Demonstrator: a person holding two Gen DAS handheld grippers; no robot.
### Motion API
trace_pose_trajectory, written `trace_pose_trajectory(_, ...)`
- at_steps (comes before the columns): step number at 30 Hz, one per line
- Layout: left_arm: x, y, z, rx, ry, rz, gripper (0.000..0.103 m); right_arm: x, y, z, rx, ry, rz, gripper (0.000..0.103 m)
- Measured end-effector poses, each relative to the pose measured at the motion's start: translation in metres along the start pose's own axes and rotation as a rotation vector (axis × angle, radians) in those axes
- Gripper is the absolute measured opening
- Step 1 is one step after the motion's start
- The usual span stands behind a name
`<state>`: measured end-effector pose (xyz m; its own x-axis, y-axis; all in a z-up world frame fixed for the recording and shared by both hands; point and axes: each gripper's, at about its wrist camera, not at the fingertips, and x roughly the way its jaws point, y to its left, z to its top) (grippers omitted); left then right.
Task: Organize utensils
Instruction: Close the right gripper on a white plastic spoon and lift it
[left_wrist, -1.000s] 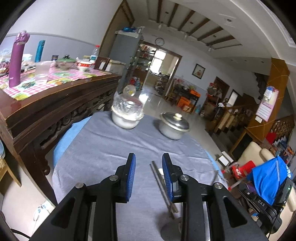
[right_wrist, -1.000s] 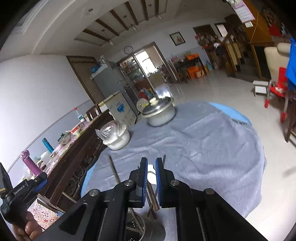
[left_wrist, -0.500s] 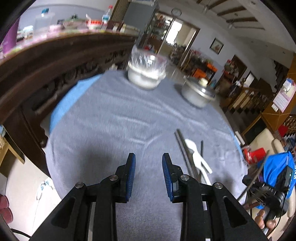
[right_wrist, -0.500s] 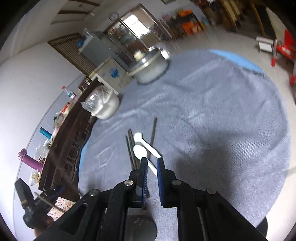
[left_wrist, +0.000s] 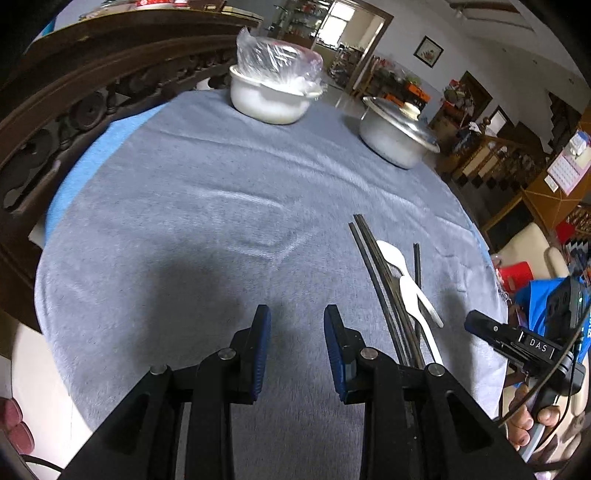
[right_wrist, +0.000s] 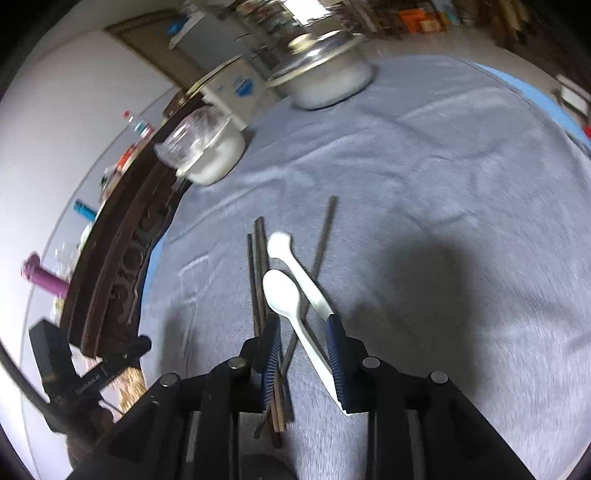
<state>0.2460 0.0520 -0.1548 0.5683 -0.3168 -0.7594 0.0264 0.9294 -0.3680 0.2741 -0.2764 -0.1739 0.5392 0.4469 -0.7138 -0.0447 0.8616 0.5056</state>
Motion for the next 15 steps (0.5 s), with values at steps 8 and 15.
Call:
trace_pose_trajectory(8,0.018,-0.004,0.007,0.008,0.036,-0.012,0.03,0.045,0.019,0.051,-0.107,0.084,0.05,0.029)
trace_pose_trajectory(15,0.023,0.006,0.009,-0.017,0.05,-0.009,0.03,0.097,0.049,0.077,-0.239,0.204,-0.022,0.029)
